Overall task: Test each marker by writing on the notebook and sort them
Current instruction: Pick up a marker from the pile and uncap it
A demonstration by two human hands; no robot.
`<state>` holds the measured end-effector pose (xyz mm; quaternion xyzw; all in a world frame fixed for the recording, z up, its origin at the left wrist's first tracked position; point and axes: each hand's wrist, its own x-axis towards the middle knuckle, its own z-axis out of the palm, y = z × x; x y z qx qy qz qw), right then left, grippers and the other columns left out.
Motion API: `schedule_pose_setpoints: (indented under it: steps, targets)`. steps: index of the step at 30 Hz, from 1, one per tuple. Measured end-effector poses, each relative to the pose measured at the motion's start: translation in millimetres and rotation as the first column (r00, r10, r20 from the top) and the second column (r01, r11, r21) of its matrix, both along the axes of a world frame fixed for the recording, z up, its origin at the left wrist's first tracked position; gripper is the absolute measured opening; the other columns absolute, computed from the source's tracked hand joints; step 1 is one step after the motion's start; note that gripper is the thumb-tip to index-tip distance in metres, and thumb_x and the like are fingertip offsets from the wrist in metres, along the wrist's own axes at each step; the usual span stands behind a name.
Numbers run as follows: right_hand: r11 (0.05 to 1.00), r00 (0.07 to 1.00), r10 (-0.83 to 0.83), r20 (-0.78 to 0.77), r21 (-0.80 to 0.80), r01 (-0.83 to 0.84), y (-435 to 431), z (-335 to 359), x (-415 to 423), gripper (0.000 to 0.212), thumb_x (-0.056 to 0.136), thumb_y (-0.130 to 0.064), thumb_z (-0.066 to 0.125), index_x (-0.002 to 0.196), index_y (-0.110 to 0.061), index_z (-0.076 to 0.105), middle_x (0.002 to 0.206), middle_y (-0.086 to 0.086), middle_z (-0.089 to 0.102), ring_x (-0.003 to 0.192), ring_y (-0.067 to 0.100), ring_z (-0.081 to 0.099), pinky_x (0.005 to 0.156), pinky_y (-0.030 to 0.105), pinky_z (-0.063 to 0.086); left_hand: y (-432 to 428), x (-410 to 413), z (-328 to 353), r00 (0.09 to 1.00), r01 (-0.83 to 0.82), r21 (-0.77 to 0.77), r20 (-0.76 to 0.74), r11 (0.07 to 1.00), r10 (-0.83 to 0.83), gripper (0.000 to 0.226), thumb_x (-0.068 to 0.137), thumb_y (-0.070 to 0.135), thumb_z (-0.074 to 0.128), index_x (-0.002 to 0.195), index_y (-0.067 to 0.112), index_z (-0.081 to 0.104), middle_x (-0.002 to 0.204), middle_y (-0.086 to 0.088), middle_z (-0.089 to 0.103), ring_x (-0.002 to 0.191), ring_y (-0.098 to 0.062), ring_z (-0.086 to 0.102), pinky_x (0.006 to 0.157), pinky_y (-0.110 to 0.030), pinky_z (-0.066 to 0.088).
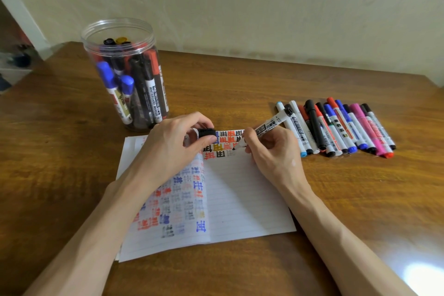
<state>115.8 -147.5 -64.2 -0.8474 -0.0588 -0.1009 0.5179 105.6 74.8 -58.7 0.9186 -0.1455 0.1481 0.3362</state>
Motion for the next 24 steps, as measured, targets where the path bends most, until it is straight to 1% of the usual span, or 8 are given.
schedule_pose_setpoints:
  steps: [4, 8, 12, 14, 17, 19, 22, 24]
  targets:
    - [0.999, 1.0, 0.015, 0.02, -0.03, -0.014, 1, 1, -2, 0.029, 0.097, -0.034, 0.066, 0.078, -0.013, 0.072, 0.066, -0.007, 0.073, 0.058, 0.014, 0.069, 0.054, 0.037, 0.057, 1, 0, 0, 1.0, 0.002, -0.009, -0.008, 1.0, -0.003, 0.031, 0.089, 0.055, 0.061, 0.112, 0.035, 0.066, 0.104, 0.023, 0.068, 0.098, 0.004, 0.066, 0.076, -0.026, 0.061]
    - [0.999, 0.999, 0.029, 0.012, -0.024, -0.029, 0, 3, -3, 0.031, 0.096, -0.021, 0.067, 0.067, -0.011, 0.066, 0.058, -0.014, 0.065, 0.053, 0.0, 0.061, 0.048, 0.012, 0.04, -1, -1, 1, 0.999, 0.018, -0.034, -0.031, 0.999, -0.019, 0.034, 0.09, 0.059, 0.055, 0.114, 0.037, 0.064, 0.106, 0.019, 0.069, 0.094, 0.002, 0.068, 0.076, -0.026, 0.062]
    - [0.997, 0.999, -0.015, -0.031, 0.075, 0.017, -2, 3, 0, 0.033, 0.096, -0.019, 0.065, 0.067, -0.004, 0.066, 0.058, -0.002, 0.067, 0.05, 0.009, 0.057, 0.052, 0.027, 0.044, -4, -4, 5, 0.996, 0.05, -0.089, -0.074, 0.995, -0.057, 0.043, 0.082, 0.065, 0.057, 0.115, 0.039, 0.065, 0.106, 0.017, 0.071, 0.092, 0.0, 0.069, 0.077, -0.024, 0.06]
    - [0.987, 0.999, -0.029, -0.031, 0.158, 0.034, -3, 7, 1, 0.026, 0.098, -0.016, 0.064, 0.075, -0.006, 0.069, 0.063, 0.006, 0.071, 0.051, 0.012, 0.059, 0.052, 0.027, 0.047, -5, -5, 7, 0.995, 0.049, -0.106, -0.081, 0.993, -0.058, 0.048, 0.076, 0.065, 0.061, 0.116, 0.039, 0.067, 0.107, 0.019, 0.07, 0.093, 0.001, 0.068, 0.078, -0.02, 0.059]
    - [0.957, 0.998, -0.008, -0.055, 0.291, 0.024, -7, 14, 0, 0.01, 0.099, -0.013, 0.064, 0.093, -0.008, 0.07, 0.075, 0.01, 0.076, 0.058, 0.019, 0.069, 0.053, 0.025, 0.05, -6, -4, 7, 0.997, 0.04, -0.099, -0.068, 0.994, -0.047, 0.034, 0.083, 0.044, 0.072, 0.117, 0.037, 0.071, 0.105, 0.024, 0.069, 0.094, 0.004, 0.067, 0.08, -0.016, 0.056]
    - [0.94, 0.996, 0.026, -0.082, 0.342, 0.004, -10, 17, 0, 0.01, 0.1, -0.012, 0.063, 0.096, -0.007, 0.07, 0.081, 0.01, 0.078, 0.063, 0.023, 0.072, 0.054, 0.028, 0.052, -5, -4, 7, 0.996, 0.043, -0.115, -0.074, 0.992, -0.052, 0.031, 0.085, 0.035, 0.073, 0.116, 0.039, 0.071, 0.106, 0.024, 0.069, 0.098, 0.004, 0.068, 0.081, -0.011, 0.055]
    - [0.912, 0.991, 0.076, -0.114, 0.409, -0.023, -11, 19, -1, 0.017, 0.102, -0.012, 0.061, 0.088, -0.013, 0.071, 0.085, 0.011, 0.079, 0.065, 0.024, 0.071, 0.058, 0.033, 0.051, -8, -7, 11, 0.994, 0.052, -0.139, -0.083, 0.989, -0.065, 0.038, 0.081, 0.049, 0.064, 0.117, 0.038, 0.07, 0.106, 0.022, 0.071, 0.101, 0.006, 0.068, 0.079, -0.008, 0.054]
    - [0.894, 0.986, 0.111, -0.128, 0.445, -0.043, -11, 21, -1, 0.017, 0.103, -0.014, 0.061, 0.087, -0.014, 0.07, 0.086, 0.011, 0.079, 0.067, 0.023, 0.07, 0.059, 0.033, 0.051, -10, -8, 12, 0.994, 0.047, -0.131, -0.087, 0.99, -0.059, 0.042, 0.08, 0.05, 0.063, 0.118, 0.036, 0.07, 0.106, 0.02, 0.071, 0.099, 0.005, 0.068, 0.079, -0.011, 0.054]
